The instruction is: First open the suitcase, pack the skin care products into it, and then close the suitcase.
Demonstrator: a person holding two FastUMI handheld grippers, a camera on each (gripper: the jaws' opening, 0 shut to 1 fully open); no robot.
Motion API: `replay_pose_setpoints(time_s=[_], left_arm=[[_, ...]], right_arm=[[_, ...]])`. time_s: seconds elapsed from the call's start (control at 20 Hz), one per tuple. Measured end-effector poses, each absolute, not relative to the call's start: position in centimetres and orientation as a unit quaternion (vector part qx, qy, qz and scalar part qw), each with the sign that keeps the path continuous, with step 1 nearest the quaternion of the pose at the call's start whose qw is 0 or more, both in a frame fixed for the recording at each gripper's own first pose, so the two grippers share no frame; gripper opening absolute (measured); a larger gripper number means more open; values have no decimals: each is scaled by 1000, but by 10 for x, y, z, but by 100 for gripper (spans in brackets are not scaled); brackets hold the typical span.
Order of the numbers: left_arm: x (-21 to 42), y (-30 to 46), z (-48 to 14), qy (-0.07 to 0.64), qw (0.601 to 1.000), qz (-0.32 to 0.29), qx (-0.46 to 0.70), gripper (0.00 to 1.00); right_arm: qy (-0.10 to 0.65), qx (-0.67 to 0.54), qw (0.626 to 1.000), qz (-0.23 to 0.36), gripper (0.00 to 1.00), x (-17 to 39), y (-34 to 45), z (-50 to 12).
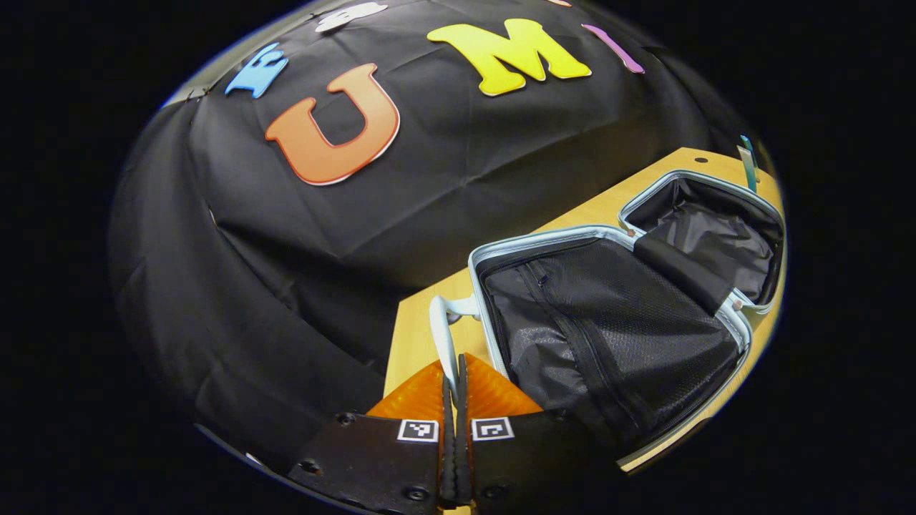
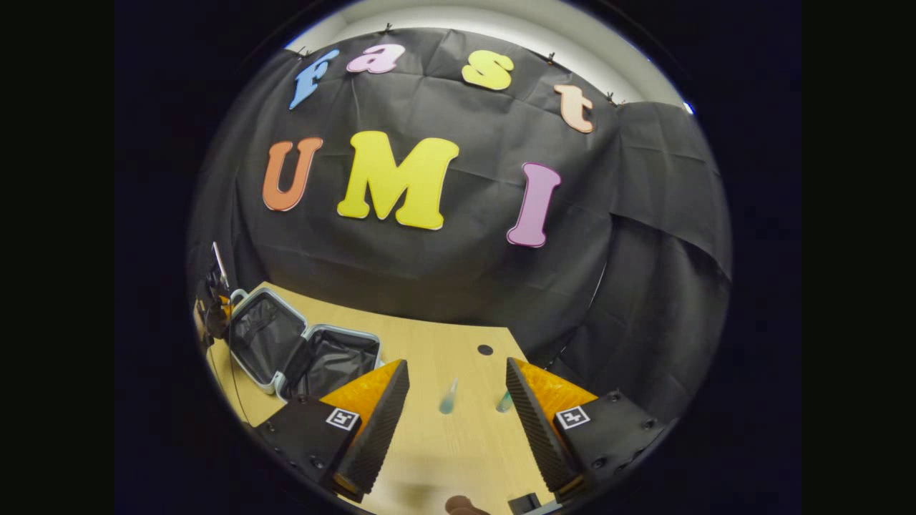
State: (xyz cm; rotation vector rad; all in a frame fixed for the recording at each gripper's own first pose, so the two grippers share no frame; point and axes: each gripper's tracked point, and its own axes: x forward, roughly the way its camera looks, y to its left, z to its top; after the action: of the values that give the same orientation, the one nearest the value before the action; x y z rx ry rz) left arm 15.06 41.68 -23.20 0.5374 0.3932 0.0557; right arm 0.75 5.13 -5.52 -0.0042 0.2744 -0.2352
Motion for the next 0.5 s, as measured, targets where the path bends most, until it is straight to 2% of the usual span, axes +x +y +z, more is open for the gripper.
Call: replay_pose_setpoints(time_s=[0.5], left_arm=[[144, 430, -298, 248, 955, 13, 165, 6]], right_arm=[[150, -10, 982, -110, 81, 7, 54, -62]])
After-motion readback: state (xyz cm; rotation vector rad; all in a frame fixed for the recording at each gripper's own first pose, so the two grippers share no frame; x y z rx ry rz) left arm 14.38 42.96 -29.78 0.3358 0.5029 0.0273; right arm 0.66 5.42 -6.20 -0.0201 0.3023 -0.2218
